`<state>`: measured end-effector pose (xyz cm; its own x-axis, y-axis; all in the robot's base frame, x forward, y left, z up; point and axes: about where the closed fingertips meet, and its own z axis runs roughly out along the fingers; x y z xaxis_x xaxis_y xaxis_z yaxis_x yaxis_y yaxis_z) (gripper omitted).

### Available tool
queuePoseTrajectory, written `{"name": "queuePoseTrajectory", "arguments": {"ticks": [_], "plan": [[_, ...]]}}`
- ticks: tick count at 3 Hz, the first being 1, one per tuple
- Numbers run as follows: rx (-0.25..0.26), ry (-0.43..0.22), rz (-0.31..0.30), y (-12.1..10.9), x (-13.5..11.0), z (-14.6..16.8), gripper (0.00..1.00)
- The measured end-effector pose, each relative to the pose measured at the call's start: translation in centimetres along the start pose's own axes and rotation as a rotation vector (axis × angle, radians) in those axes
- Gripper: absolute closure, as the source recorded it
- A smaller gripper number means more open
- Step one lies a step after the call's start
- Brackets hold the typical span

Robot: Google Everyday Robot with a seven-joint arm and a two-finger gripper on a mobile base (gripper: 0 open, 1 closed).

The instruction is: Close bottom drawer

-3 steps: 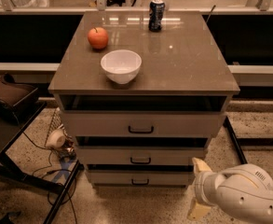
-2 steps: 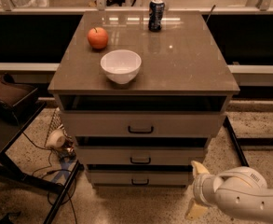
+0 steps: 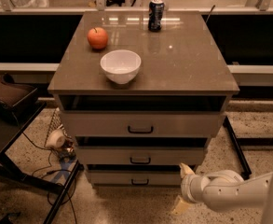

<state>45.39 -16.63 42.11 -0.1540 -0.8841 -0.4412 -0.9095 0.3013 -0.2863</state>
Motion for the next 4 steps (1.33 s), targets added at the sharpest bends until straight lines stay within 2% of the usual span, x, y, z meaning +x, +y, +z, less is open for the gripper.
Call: {"name": "queuePoseTrajectory", "arguments": {"ticks": [1,2,3,4], "plan": [[0.016,-0.008,-0.072,0.4,-1.2,-0.2,0.00],[0.021,-0.013,-0.102,0.7,-1.9,0.4,0.00],[0.021,-0.013,-0.102,0.7,-1.9,0.4,0.00],[0.026,0.021,-0.116,0.2,-1.3,1.1,0.00]]}}
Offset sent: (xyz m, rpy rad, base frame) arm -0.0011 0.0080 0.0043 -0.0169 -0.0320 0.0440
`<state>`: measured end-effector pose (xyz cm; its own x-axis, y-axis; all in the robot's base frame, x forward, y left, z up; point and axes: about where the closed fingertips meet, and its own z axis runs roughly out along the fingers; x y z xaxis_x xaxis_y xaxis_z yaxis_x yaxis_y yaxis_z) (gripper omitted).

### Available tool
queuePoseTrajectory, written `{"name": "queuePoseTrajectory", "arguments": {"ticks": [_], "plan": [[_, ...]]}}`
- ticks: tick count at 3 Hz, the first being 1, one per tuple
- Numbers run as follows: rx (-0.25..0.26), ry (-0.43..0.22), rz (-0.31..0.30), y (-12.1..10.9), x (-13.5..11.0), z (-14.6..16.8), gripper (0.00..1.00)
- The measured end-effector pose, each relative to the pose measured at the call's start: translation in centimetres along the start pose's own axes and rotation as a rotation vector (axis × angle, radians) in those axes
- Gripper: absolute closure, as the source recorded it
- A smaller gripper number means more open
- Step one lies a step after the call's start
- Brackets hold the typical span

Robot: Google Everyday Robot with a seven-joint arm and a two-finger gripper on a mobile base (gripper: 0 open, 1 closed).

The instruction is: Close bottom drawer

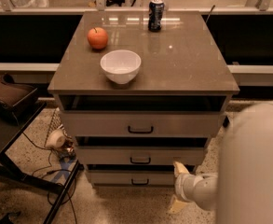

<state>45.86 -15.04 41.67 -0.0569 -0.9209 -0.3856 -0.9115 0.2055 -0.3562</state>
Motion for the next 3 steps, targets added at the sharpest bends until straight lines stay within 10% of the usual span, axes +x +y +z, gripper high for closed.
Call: {"name": "queuePoseTrajectory", "arguments": {"ticks": [2,3], "plan": [[-0.125,0.299,-0.214,7.6,8.9,2.9,0.00],[-0.078,0.306,-0.255,8.0,5.9,7.3,0.00]]}}
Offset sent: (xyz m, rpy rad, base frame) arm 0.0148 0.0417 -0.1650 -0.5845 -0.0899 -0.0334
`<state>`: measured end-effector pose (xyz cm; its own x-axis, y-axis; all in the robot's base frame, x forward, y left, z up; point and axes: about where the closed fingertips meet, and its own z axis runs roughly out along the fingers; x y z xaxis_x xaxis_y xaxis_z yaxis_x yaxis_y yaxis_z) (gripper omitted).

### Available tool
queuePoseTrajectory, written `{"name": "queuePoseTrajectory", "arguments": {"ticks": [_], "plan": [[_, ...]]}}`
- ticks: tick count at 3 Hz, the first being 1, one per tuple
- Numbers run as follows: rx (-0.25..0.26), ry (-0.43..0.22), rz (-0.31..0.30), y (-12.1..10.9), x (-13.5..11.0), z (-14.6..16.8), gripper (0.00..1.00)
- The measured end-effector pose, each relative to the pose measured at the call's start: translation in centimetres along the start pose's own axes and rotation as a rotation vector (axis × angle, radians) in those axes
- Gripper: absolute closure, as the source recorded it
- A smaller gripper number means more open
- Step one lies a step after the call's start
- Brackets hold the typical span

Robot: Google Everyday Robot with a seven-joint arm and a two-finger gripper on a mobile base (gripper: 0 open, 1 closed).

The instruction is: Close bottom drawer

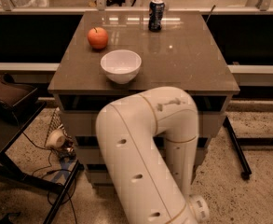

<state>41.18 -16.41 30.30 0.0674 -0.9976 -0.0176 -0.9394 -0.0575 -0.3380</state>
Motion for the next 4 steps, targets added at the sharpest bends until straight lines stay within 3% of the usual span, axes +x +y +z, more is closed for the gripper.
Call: {"name": "queuePoseTrajectory", "arguments": {"ticks": [1,2,3,4], "plan": [[0.059,-0.006,0.030,-1.0,-2.4,1.4,0.00],[0.033,-0.054,0.052,0.0,-2.9,3.1,0.00],[0.049,-0.094,0.112,1.1,-3.2,7.1,0.00],[0.140,-0.157,0.211,-0.2,-2.2,11.7,0.00]]}}
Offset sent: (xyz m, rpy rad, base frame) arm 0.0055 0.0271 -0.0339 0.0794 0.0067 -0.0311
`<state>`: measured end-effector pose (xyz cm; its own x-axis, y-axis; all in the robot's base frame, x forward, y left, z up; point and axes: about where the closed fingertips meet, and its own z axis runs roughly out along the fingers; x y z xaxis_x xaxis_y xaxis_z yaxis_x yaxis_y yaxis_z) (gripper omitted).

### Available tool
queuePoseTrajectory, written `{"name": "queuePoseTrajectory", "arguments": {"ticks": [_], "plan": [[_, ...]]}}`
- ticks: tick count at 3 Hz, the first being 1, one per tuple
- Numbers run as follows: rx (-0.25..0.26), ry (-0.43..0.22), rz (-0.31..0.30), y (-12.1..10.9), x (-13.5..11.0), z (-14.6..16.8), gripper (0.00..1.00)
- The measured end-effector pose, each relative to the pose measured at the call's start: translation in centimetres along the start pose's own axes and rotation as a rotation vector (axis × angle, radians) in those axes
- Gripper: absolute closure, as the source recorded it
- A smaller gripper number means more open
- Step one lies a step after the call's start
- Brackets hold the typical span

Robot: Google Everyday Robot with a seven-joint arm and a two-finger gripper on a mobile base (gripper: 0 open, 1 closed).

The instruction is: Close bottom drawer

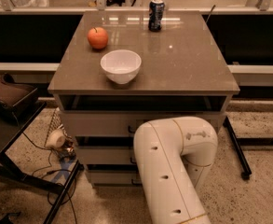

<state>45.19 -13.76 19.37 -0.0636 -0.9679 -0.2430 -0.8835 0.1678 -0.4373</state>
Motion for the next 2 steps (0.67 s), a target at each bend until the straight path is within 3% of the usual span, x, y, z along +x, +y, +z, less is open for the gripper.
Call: {"name": "queuePoseTrajectory", "arguments": {"ticks": [1,2], "plan": [[0.073,-0.090,0.018,-3.67,-0.10,2.47,0.00],[0.074,-0.096,0.012,-3.19,-0.51,2.66,0.00]]}}
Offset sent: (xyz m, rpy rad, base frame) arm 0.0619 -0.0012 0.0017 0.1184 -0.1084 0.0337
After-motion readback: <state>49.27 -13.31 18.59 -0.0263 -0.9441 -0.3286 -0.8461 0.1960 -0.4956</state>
